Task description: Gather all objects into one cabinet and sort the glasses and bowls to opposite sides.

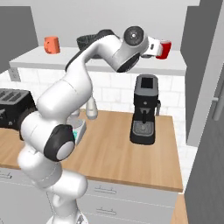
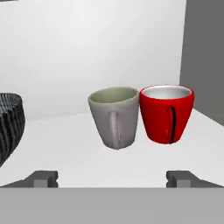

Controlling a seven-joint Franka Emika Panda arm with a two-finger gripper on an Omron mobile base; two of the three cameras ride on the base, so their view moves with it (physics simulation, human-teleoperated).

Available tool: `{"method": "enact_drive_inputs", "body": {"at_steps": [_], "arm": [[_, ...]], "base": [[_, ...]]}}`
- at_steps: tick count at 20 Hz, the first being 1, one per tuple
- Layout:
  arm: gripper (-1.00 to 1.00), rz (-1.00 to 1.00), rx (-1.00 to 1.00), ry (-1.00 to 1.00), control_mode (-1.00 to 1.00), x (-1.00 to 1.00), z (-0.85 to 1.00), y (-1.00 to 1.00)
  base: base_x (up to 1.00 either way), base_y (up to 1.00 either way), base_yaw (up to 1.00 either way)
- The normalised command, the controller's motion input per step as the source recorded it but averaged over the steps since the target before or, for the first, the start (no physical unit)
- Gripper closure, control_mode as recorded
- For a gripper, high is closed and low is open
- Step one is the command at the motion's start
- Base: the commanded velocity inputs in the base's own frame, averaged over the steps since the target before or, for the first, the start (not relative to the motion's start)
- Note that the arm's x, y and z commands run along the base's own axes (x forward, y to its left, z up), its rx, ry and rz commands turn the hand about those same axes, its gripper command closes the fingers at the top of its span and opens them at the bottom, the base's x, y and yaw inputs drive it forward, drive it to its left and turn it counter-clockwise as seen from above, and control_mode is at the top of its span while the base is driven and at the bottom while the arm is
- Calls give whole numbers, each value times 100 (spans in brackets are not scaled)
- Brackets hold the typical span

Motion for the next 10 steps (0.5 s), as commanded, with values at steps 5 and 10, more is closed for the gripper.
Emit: {"method": "enact_drive_inputs", "body": {"at_steps": [5, 10], "arm": [[-100, 0, 0, 2, -100, -99, 15, 41], [-100, 0, -5, 12, -100, -84, 15, 62]], "base": [[0, 0, 0], [0, 0, 0]]}}
